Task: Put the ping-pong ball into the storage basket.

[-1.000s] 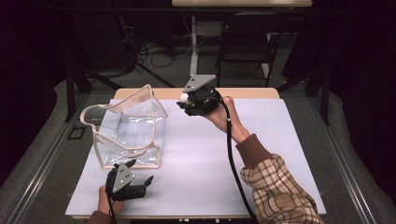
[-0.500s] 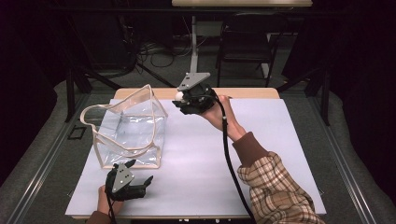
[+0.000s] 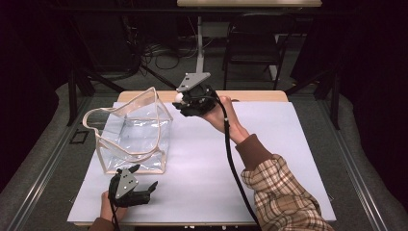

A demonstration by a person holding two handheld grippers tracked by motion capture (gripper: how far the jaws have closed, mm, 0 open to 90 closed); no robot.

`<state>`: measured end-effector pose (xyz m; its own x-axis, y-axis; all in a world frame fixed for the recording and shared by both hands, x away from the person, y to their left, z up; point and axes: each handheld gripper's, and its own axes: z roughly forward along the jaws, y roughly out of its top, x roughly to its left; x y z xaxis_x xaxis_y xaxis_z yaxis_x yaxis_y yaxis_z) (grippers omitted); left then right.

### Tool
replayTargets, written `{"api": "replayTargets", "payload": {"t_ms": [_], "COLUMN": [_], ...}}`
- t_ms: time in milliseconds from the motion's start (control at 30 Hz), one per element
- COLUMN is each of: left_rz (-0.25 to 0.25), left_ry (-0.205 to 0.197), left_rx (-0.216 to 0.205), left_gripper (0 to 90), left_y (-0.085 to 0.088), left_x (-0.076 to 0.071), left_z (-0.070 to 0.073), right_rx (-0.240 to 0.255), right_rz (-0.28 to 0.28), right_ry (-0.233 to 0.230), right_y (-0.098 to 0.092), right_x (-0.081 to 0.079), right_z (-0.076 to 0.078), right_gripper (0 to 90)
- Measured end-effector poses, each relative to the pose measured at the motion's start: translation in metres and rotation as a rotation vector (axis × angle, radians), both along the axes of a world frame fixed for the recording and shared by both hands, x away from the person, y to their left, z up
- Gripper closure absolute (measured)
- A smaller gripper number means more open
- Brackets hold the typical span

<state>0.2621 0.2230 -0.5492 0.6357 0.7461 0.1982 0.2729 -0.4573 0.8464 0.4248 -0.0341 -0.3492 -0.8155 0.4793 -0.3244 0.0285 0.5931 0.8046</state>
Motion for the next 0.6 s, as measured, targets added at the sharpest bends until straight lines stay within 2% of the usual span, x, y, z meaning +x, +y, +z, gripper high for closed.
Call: {"api": "replayTargets", "payload": {"t_ms": [600], "left_rz": [0.0], "left_ry": [0.0], "left_rx": [0.0], "left_gripper": [16.2], "left_y": [0.0], "left_x": [0.0], "left_z": [0.0], "right_rx": [-0.008], "right_rz": [0.022], "right_ry": [-0.001], "right_y": [0.017], "right_x": [0.002], "right_z": [0.003], "right_gripper": [51.0]}}
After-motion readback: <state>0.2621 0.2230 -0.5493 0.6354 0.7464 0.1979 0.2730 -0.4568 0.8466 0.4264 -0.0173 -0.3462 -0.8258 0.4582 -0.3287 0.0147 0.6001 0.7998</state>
